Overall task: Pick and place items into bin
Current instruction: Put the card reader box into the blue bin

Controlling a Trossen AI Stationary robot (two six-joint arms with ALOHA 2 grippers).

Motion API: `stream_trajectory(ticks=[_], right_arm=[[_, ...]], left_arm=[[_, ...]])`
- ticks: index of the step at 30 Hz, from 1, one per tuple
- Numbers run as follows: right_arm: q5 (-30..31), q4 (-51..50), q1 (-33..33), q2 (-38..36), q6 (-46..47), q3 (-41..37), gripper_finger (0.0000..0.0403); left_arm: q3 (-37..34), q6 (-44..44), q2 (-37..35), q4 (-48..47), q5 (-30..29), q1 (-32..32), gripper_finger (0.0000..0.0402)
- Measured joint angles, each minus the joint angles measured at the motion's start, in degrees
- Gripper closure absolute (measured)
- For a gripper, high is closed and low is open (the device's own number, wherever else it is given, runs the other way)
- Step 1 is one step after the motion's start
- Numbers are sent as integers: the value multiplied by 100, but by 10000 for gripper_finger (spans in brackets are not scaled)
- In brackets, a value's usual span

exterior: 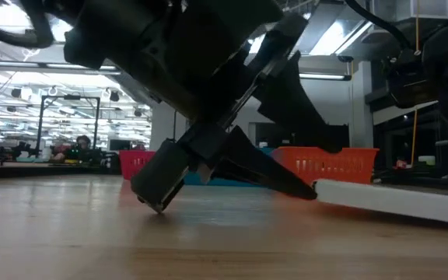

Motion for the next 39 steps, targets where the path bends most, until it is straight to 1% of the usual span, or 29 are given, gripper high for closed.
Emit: stream_trajectory(ticks=[4, 9, 16, 21, 25, 28, 31, 33, 39], right_arm=[[2, 28, 0, 0, 2, 0, 403], [8, 34, 0, 0, 2, 0, 403], [-11, 59, -2, 2, 2, 0, 403], [-13, 70, -6, 4, 2, 2, 403], [-19, 66, -6, 4, 2, 2, 403], [-27, 63, -5, 4, 2, 2, 403], [-37, 59, -4, 4, 2, 2, 403], [-44, 61, -4, 4, 2, 2, 403], [-50, 59, -4, 4, 0, 4, 403]], left_arm=[[7, -351, 0, -302, -86, 5, 205], [0, -399, -4, -320, -166, -29, 205], [-7, -434, -40, -353, -1012, -269, 205], [-22, -383, -72, -326, -1086, -390, 206], [-26, -606, -106, -350, -1040, -471, 206], [-26, -749, -118, -413, -853, -484, 206], [-26, -781, -118, -450, -788, -462, 206], [-22, -799, -120, -477, -542, -389, 206], [-22, -914, -122, -513, -59, -160, 206]])
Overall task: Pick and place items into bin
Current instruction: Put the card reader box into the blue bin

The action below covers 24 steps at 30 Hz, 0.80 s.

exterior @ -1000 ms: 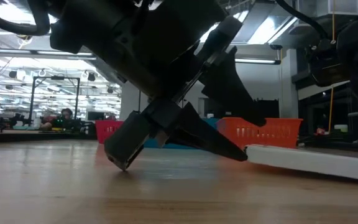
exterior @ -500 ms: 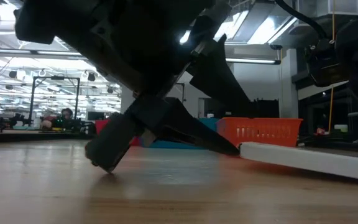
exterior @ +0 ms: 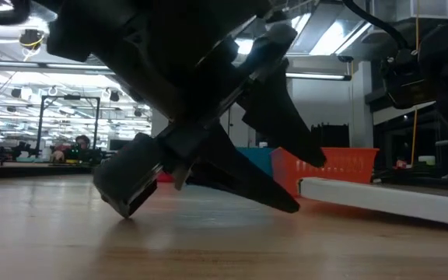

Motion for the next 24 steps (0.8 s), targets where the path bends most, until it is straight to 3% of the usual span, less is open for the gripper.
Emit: stream_trajectory(ticks=[24], right_arm=[[-13, 104, 0, 0, -33, -2, 403]], left_arm=[[0, 92, 0, -123, 295, 434, 206]])
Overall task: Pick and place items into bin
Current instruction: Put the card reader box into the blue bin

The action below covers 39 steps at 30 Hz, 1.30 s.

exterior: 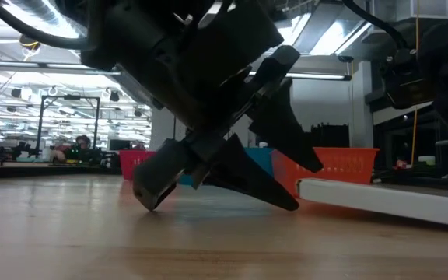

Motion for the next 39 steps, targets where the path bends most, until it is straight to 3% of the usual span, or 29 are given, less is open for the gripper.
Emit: stream_trajectory(ticks=[26, 39], right_arm=[[-68, 112, -131, 0, -138, 0, 403], [-59, 136, -131, 0, -140, 0, 403]], left_arm=[[-15, 872, 31, 883, 397, 56, 209], [-15, 1230, 39, 1068, 683, 58, 305]])
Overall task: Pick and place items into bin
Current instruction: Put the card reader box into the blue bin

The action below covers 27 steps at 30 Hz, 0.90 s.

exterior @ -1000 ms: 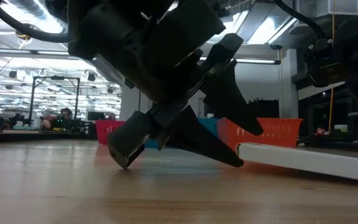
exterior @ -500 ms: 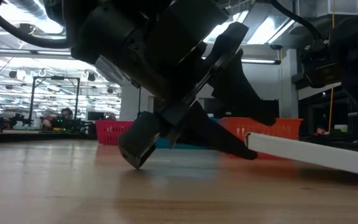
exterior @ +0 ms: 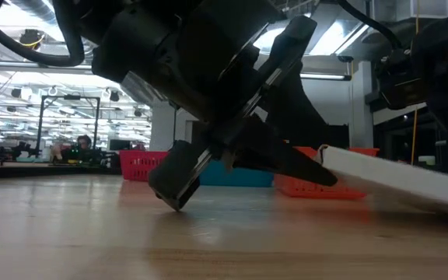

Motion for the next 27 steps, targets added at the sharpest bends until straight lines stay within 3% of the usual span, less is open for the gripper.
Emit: stream_trajectory(ticks=[8, 17, 22, 27], right_arm=[[57, 63, 2, -4, -24, 13, 403], [168, 86, 2, 9, -674, 367, 403], [188, -723, 25, 9, -796, 826, 403], [643, -1576, 227, 5, -969, 1429, 403]], left_arm=[[2, 9, -2, 20, -285, -89, 375], [9, -203, -2, 8, -1249, -439, 376], [9, -469, -2, -31, -1756, -637, 377], [9, -736, -9, -39, -2129, -841, 377]])
